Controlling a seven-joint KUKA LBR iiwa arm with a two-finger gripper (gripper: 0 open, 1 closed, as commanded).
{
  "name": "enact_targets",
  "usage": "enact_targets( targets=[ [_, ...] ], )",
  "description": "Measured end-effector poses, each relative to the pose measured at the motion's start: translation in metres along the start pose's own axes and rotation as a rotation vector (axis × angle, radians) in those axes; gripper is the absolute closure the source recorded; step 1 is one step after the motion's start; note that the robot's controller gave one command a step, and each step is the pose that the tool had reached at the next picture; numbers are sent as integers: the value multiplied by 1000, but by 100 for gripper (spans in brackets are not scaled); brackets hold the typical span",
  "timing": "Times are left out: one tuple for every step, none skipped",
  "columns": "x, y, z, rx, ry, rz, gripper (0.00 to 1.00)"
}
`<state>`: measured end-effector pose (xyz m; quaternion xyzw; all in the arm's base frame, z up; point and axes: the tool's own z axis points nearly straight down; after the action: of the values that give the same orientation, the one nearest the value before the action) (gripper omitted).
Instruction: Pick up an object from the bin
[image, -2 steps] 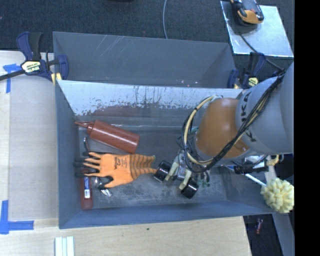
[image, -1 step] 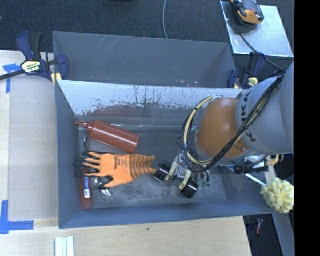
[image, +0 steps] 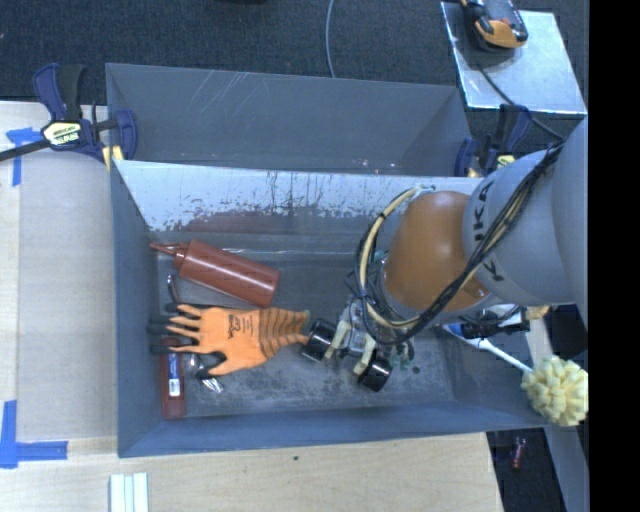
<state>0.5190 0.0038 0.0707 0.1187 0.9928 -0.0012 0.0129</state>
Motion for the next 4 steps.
enact_targets(
  targets=[
    [0, 0, 0, 0, 0, -1, 100],
    [-5, 4, 0, 0, -5, -6, 100],
    [-7, 8, 0, 0, -10, -21, 100],
    [-22, 13, 1, 1, -9, -64, 100]
  ],
)
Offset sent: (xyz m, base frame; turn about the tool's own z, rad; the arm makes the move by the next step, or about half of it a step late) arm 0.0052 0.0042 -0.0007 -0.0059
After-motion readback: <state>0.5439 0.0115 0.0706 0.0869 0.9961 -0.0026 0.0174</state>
